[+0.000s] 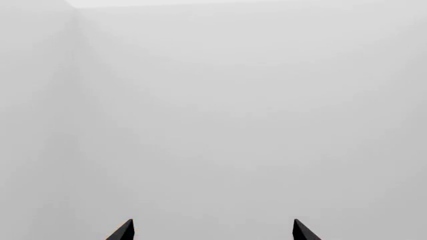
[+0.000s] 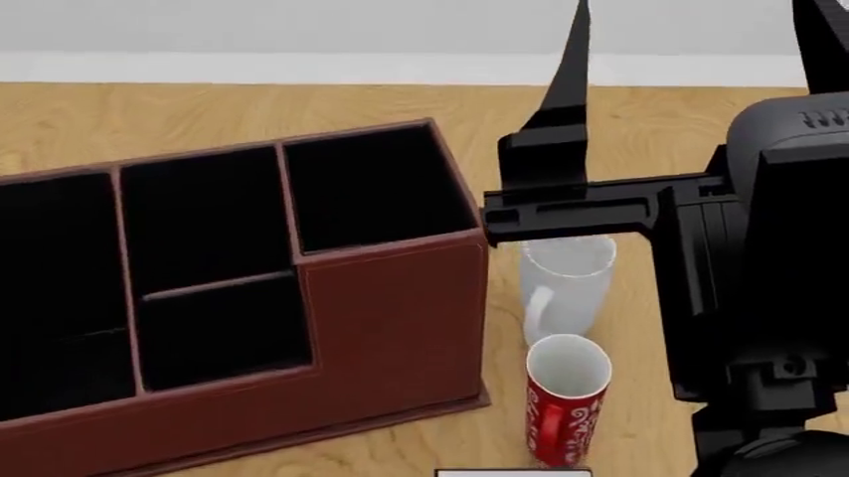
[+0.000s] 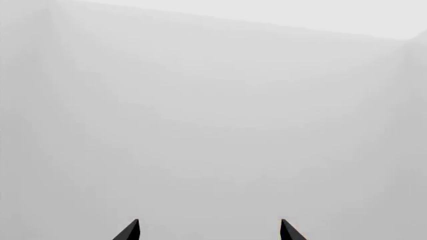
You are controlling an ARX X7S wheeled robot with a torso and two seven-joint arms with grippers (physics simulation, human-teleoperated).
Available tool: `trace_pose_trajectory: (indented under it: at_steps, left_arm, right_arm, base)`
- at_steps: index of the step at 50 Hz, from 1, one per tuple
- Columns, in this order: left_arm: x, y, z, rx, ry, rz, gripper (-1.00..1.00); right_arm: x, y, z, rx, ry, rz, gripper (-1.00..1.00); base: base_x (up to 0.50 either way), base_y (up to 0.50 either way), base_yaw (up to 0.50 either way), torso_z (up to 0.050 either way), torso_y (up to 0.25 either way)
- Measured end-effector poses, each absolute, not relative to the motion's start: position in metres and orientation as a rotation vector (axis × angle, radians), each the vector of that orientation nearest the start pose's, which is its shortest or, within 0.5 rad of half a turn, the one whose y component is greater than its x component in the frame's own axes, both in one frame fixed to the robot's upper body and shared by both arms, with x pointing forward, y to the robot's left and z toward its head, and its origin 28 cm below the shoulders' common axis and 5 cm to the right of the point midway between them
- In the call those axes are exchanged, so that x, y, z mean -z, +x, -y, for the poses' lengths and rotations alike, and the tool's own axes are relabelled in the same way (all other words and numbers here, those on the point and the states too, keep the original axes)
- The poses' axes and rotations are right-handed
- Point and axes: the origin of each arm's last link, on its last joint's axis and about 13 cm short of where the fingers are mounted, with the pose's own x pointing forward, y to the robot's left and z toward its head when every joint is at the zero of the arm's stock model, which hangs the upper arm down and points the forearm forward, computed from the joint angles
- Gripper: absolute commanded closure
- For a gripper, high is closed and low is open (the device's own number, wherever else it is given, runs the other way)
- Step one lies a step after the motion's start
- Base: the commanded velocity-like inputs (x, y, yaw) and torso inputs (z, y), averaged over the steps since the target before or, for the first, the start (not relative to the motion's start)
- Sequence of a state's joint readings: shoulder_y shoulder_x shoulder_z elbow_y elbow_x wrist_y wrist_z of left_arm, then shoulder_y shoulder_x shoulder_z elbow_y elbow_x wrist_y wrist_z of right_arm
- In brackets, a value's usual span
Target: Pick up the book and place it in the right compartment of the caddy.
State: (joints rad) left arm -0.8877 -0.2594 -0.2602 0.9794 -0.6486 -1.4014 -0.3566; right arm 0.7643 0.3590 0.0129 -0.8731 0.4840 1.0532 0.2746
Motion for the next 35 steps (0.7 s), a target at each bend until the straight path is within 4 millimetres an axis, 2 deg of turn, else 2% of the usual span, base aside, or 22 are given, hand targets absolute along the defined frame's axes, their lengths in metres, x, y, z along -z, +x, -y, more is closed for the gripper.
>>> trace_pose_trajectory:
  at_steps: [21, 35]
  left_arm:
    - [-0.288, 0.2104, -0.2414, -0.069, 0.007, 0.482, -1.0]
    - [-0.289, 0.2092, -0.2414, -0.073, 0.015, 0.492, -1.0]
  right_arm:
    - [-0.2768, 0.2252, 0.1222, -0.037, -0.133, 0.536, -1.0]
    - [-0.2763, 0.2252, 0.1224, -0.035, -0.127, 0.542, -1.0]
  base:
    - [0.5, 0.04, 0.0, 0.0, 0.001]
    - [0.0, 0.0, 0.0, 0.0, 0.001]
